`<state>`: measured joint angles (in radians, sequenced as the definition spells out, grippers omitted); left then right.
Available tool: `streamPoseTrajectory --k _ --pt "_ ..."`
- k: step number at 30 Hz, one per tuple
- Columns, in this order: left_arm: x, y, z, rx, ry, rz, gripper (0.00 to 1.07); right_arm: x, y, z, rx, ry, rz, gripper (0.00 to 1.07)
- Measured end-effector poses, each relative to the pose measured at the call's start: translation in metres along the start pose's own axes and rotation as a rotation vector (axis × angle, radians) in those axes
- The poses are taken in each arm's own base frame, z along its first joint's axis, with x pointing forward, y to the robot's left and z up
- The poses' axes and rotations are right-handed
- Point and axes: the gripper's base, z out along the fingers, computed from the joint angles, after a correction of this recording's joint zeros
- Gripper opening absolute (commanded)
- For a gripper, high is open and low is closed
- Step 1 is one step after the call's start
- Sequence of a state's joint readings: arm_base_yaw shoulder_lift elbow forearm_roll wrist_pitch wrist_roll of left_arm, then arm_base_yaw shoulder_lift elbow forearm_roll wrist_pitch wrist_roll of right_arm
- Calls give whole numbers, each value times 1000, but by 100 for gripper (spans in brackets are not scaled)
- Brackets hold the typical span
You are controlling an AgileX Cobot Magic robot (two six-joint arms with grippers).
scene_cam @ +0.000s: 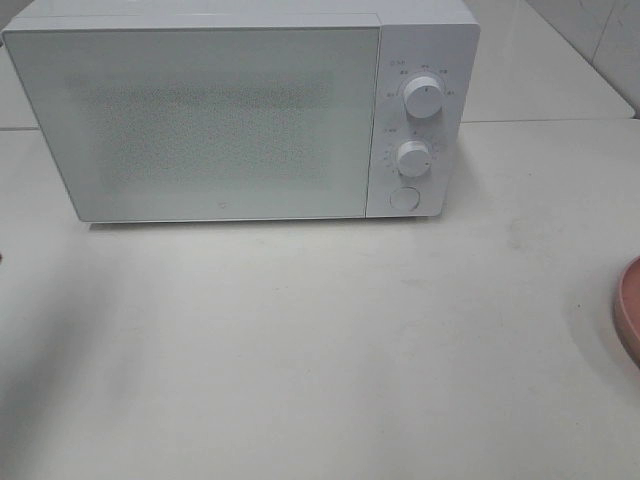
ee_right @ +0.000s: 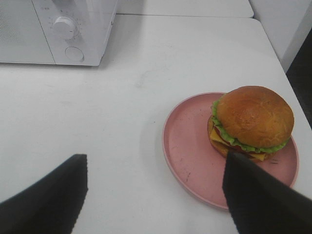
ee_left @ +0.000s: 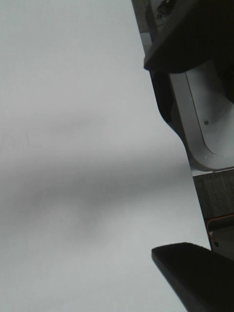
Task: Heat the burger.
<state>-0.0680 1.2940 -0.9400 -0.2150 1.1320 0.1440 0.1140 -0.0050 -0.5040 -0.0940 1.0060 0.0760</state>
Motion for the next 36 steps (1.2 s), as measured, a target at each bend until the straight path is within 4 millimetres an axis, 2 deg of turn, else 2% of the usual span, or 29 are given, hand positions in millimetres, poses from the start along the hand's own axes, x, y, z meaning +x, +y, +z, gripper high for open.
streamPoseTrajectory --k 2,5,7,8,10,11,12,13,15,16,21,22,24,28,29,31,32,36 --pt "10 12 -14 -61 -31 -50 87 0 0 0 0 0 0 75" --pt "15 14 -18 -72 -48 -64 87 0 0 0 0 0 0 75" --pt "40 15 -23 -87 -93 -81 87 0 0 0 0 0 0 75" --pt "40 15 -23 -87 -93 -81 87 0 0 0 0 0 0 75" --pt "61 14 -20 -90 -105 -84 87 0 0 0 0 0 0 75" --pt "61 14 -20 -90 -105 -84 87 0 0 0 0 0 0 75" --pt "74 12 -19 -93 -128 -81 87 0 0 0 0 0 0 75" --pt "74 12 -19 -93 -128 -81 87 0 0 0 0 0 0 75" --pt "91 10 -19 -97 -166 -75 87 0 0 0 0 0 0 75" --pt "91 10 -19 -97 -166 -75 87 0 0 0 0 0 0 75" --pt "125 5 -17 -105 -241 -50 87 0 0 0 0 0 0 75" --pt "125 5 -17 -105 -241 -50 87 0 0 0 0 0 0 75" --pt "141 3 -18 -112 -312 -38 87 0 0 0 0 0 0 75" --pt "153 0 -26 -123 -423 -20 87 0 0 0 0 0 0 75" --pt "164 -3 -32 -130 -500 -7 87 0 0 0 0 0 0 75" --pt "168 -4 -34 -132 -531 -1 87 0 0 0 0 0 0 75" --pt "179 -7 -39 -140 -605 12 87 0 0 0 0 0 0 75" --pt "193 -10 -45 -148 -700 29 87 0 0 0 0 0 0 75"
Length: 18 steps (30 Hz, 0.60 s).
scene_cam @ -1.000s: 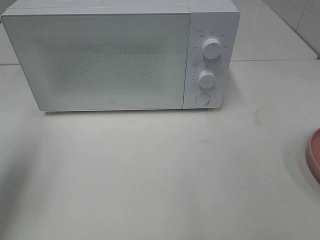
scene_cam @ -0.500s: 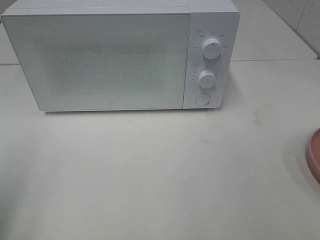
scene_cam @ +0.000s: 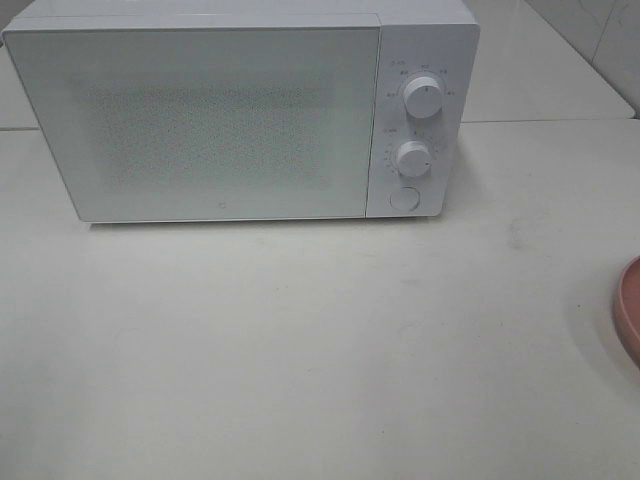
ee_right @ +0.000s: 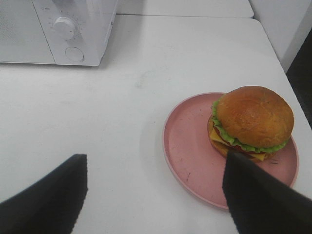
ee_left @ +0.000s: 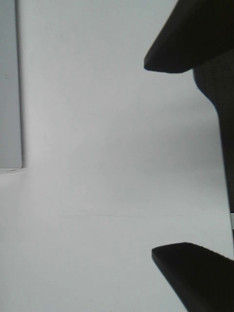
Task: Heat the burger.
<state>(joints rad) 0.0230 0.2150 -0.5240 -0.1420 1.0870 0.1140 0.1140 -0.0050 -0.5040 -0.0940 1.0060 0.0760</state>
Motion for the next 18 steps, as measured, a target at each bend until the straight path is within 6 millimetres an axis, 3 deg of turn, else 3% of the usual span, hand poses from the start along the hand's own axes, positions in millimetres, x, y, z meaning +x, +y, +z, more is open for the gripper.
streamPoseTrajectory --k 9,18 --pt "19 -4 -26 -10 -200 25 87 0 0 0 0 0 0 75" --pt "21 -4 -28 -10 -218 27 87 0 0 0 0 0 0 75"
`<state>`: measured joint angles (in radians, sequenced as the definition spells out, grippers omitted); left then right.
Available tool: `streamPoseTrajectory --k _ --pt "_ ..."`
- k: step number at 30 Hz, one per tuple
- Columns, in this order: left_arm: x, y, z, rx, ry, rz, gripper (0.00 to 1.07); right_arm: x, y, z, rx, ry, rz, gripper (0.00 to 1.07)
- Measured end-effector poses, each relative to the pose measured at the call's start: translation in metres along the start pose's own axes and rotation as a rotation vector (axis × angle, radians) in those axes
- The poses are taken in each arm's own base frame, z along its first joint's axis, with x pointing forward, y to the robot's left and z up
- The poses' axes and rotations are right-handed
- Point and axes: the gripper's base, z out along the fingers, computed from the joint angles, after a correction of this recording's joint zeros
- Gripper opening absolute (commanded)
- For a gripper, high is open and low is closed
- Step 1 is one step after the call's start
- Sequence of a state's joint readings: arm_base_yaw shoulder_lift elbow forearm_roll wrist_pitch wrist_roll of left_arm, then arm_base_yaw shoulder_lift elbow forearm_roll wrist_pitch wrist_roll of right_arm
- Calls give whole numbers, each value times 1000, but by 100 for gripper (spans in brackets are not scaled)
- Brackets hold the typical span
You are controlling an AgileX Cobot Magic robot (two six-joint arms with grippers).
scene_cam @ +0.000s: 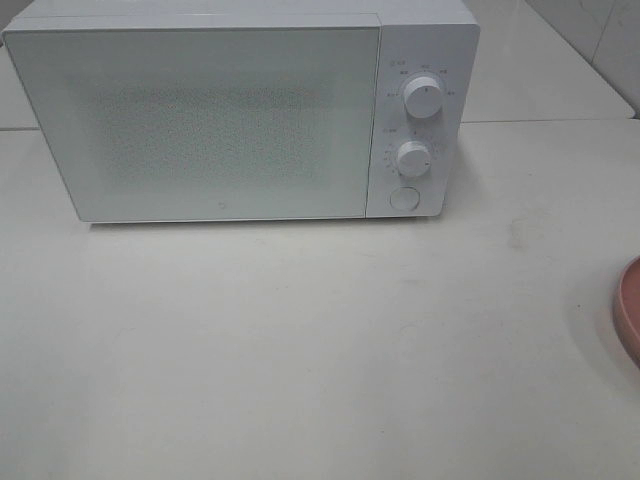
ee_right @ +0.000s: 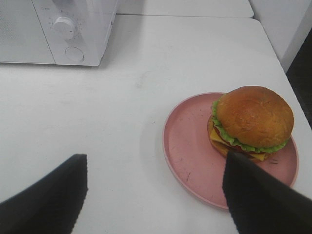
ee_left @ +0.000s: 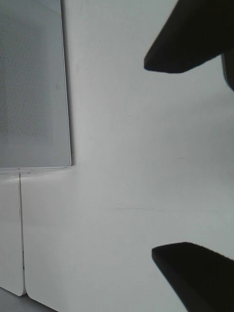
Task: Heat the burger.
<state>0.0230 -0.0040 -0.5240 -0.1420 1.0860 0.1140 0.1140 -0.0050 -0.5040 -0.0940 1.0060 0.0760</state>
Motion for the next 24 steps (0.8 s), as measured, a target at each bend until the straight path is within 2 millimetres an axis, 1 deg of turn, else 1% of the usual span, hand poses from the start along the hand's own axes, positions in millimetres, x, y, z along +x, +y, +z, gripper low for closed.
streamPoseTrajectory --k 24 --pt "0 0 0 0 0 0 87 0 0 0 0 0 0 75"
